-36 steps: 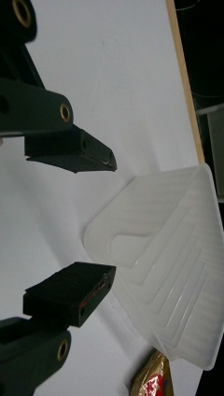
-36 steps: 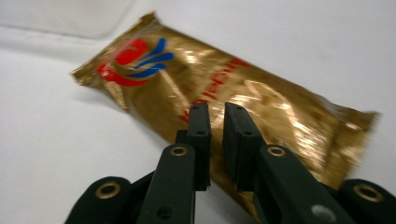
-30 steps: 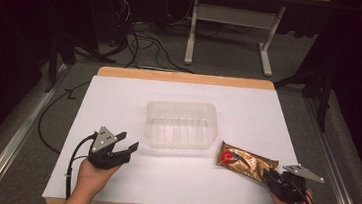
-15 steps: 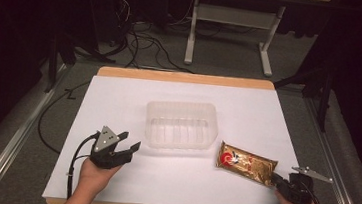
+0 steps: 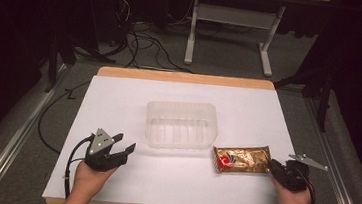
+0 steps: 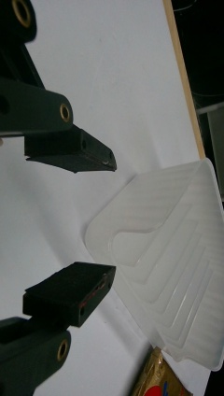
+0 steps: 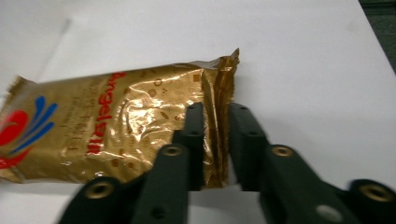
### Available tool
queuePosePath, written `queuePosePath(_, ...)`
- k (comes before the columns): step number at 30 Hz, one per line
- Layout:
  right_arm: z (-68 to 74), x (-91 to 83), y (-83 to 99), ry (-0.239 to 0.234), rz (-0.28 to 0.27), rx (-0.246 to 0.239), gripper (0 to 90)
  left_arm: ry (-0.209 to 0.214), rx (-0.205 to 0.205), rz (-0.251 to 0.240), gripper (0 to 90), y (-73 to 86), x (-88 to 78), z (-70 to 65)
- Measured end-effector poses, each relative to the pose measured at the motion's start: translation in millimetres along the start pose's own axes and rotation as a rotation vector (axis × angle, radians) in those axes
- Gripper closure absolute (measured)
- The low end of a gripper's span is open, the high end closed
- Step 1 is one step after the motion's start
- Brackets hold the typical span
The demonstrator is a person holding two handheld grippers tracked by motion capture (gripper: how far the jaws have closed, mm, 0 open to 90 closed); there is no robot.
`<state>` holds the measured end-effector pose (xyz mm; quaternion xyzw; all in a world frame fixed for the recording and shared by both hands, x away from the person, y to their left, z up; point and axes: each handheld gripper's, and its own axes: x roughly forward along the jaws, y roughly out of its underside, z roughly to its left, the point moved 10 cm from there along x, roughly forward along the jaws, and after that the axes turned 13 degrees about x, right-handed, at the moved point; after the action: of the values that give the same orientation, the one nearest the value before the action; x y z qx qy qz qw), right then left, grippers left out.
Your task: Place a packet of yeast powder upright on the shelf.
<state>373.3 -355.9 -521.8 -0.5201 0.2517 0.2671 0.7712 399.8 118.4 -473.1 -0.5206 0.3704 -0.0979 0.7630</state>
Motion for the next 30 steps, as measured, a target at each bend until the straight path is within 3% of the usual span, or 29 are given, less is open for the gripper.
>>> queuePosePath(1,0.0,0.0,0.0,0.0,0.0,0.0,73.9,0.0,0.0,0.001,43.3,0.3,-0.3,0.3)
queuePosePath(2,0.5,-1.1,0.6,-0.013,-0.006,0.013,67.7,0.0,-0.001,0.001,43.3,0.3,-0.4,0.1)
queuePosePath(3,2.2,-2.0,3.5,-0.036,-0.006,0.033,53.2,0.002,0.001,0.002,43.3,0.3,-0.4,-1.1)
queuePosePath(5,4.1,-1.7,5.5,-0.077,0.0,0.078,38.9,0.003,0.008,0.004,43.3,0.4,-0.3,-2.9)
queuePosePath(6,4.1,-1.7,5.5,-0.077,0.0,0.078,38.9,0.003,0.008,0.004,43.3,0.4,-0.3,-2.9)
queuePosePath(8,2.4,0.9,6.9,-0.119,0.014,0.138,34.0,0.005,0.01,0.007,43.3,0.7,-0.3,-4.2)
queuePosePath(10,1.7,2.1,6.7,-0.136,0.015,0.155,34.0,0.006,0.014,0.008,43.2,0.9,-0.2,-4.0)
queuePosePath(11,-1.0,5.2,8.0,-0.146,0.027,0.182,36.0,0.005,0.014,0.009,43.2,1.3,0.1,-4.0)
queuePosePath(16,-0.4,10.5,11.7,-0.194,0.061,0.227,44.3,0.001,0.02,0.016,43.2,2.5,-0.2,-3.4)
queuePosePath(17,3.5,12.9,13.4,-0.226,0.078,0.246,48.6,0.001,0.02,0.017,43.3,3.1,-0.5,-3.2)
queuePosePath(18,3.5,12.9,13.4,-0.226,0.078,0.246,48.6,0.001,0.02,0.017,43.3,3.1,-0.5,-3.2)
queuePosePath(22,6.3,16.9,13.8,-0.261,0.095,0.249,67.1,-0.001,0.021,0.02,43.2,4.2,-0.7,-3.6)
queuePosePath(24,6.6,16.6,13.6,-0.263,0.096,0.25,71.9,-0.004,0.026,0.023,43.2,4.6,-1.4,-3.6)
queuePosePath(27,7.1,13.0,9.0,-0.277,0.069,0.247,85.0,-0.008,0.03,0.028,43.2,6.0,-3.0,-3.2)
queuePosePath(30,7.2,11.4,6.6,-0.274,0.054,0.237,86.7,-0.012,0.03,0.028,43.1,6.4,-3.9,-2.8)
